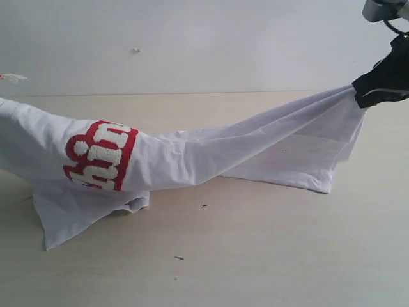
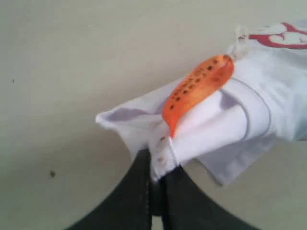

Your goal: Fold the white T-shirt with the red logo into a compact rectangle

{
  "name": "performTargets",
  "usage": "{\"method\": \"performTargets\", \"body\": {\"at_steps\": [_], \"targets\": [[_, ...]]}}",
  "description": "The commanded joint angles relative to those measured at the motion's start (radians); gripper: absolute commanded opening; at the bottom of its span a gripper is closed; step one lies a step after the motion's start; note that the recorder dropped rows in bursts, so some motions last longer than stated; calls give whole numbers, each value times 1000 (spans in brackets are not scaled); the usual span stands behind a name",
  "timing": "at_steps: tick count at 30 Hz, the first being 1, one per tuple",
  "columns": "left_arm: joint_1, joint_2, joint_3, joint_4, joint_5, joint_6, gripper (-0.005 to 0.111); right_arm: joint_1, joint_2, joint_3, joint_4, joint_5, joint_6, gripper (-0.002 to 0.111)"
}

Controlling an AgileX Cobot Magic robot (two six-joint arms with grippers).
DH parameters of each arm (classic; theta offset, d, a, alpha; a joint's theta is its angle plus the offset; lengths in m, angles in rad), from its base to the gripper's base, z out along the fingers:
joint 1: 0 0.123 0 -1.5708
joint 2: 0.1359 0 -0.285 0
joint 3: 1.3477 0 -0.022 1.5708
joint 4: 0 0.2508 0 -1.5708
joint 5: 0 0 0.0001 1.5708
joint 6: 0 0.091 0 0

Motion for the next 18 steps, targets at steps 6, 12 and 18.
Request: {"method": "performTargets", "body": {"at_steps": [6,12,18], "targets": [[6,-237,-5,146,245,-259,0,-6,-278,-12,16,214,118,0],[3,-422,80,27,283,-287,0,-4,-479,139,16,197,146,0],[-39,-506,216,107,295,-273,0,-4,-589,351,28,105,144,0]]}}
